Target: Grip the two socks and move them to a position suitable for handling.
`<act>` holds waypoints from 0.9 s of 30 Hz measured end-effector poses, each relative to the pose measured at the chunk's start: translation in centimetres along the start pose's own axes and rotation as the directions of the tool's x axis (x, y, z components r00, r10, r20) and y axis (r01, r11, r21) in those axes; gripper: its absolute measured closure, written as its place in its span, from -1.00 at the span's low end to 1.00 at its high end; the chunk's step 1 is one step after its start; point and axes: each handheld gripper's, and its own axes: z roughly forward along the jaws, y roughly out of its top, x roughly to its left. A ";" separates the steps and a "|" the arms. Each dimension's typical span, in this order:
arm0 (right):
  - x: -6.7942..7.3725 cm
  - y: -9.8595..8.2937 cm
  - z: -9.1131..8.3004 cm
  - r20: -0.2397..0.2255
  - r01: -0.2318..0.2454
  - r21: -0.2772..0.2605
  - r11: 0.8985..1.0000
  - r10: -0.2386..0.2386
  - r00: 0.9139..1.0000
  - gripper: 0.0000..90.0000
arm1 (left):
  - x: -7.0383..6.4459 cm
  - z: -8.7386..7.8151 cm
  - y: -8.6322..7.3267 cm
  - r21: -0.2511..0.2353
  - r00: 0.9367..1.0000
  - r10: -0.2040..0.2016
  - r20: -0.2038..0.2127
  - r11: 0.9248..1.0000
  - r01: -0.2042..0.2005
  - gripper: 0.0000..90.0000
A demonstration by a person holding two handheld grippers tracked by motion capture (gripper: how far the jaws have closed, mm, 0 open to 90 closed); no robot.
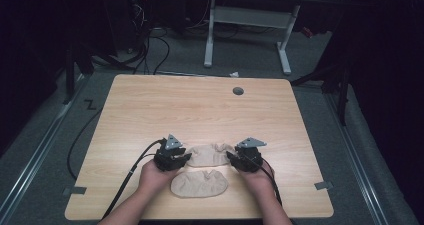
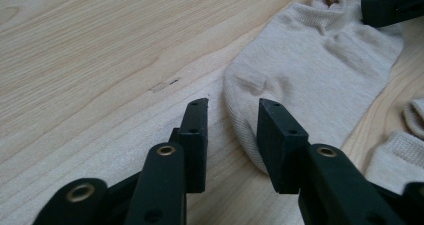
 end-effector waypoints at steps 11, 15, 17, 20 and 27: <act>0.4 -0.2 0.0 -0.005 0.013 -0.009 1.000 -0.013 1.000 0.47 | -0.7 0.0 -0.3 -0.018 1.000 0.020 -0.002 1.000 -0.020 0.91; 0.6 0.0 0.0 -0.012 0.033 -0.003 0.999 -0.033 0.999 0.65 | -0.7 -0.1 -0.4 -0.019 1.000 0.027 -0.003 0.999 -0.027 0.93; 0.8 0.1 0.0 -0.006 0.050 0.004 0.999 -0.050 0.999 0.73 | -0.9 -0.1 -0.4 -0.026 1.000 0.027 -0.012 0.999 -0.027 0.93; 1.3 0.3 -0.2 0.017 0.068 0.002 0.998 -0.068 0.998 0.77 | -1.1 -0.5 -0.2 -0.046 0.999 0.031 -0.016 0.998 -0.031 0.94; 1.7 0.9 -1.4 0.025 0.080 -0.068 0.994 -0.078 0.997 0.77 | -1.0 -2.1 0.3 -0.093 0.999 0.029 -0.019 0.995 -0.031 0.95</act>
